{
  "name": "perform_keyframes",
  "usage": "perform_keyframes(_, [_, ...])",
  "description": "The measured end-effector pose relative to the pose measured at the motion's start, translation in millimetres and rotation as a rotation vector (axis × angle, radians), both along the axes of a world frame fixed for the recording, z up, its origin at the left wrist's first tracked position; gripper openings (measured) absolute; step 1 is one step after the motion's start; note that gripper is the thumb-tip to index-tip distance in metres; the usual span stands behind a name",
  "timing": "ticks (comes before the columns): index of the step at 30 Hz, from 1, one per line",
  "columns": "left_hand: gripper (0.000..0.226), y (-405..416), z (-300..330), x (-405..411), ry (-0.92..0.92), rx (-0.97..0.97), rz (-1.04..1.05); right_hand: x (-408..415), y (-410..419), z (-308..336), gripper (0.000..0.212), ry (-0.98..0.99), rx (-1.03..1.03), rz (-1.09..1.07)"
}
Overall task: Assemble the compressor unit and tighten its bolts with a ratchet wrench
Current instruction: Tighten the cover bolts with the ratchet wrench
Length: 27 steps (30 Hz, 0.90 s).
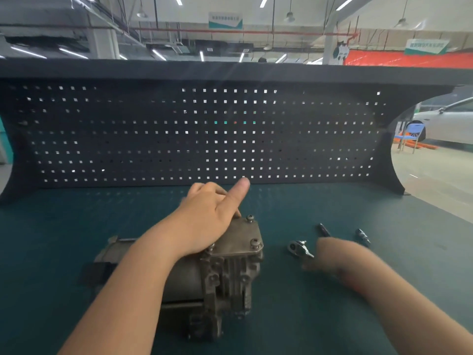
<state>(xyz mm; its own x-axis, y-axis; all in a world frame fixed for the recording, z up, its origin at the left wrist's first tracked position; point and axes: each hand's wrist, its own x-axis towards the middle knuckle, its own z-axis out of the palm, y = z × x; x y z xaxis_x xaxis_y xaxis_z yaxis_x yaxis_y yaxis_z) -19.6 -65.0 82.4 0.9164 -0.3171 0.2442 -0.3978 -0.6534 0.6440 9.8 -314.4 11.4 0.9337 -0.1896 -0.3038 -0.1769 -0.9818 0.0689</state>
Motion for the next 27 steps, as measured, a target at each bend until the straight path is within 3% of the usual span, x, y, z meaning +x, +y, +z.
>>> perform_keyframes(3, [0.075, -2.5, -3.9, 3.3, 0.026, -0.175, -0.053, 14.2, -7.1, -25.3, 0.021, -0.070, 0.035, 0.009])
perform_keyframes(8, [0.043, -5.8, -14.2, 0.3, 0.051, -0.400, -0.111, 11.8, -10.8, 6.7, 0.020, -0.361, 0.290, 0.094])
perform_keyframes(12, [0.040, -4.8, -15.6, -4.8, 0.078, -0.628, -0.163, -27.3, -2.1, 61.0, 0.018, -0.688, 0.466, 0.346])
perform_keyframes(15, [0.034, -5.4, -15.3, -5.8, 0.066, -0.661, -0.161, -65.1, 13.3, 84.9, 0.013, -0.841, 0.603, 0.559])
perform_keyframes(17, [0.029, -4.9, -15.0, -5.7, 0.063, -0.616, -0.178, -82.8, 23.3, 92.9, 0.013, -0.857, 0.526, 0.639])
perform_keyframes(22, [0.055, -2.2, -16.7, -3.5, 0.179, -0.647, -0.223, -89.2, 32.6, 93.0, 0.030, -0.870, 0.283, 0.645])
perform_keyframes(27, [0.036, 1.3, -16.8, 0.2, 0.232, -0.579, -0.368, -83.7, 28.9, 90.3, 0.037, -0.854, 0.274, 0.637])
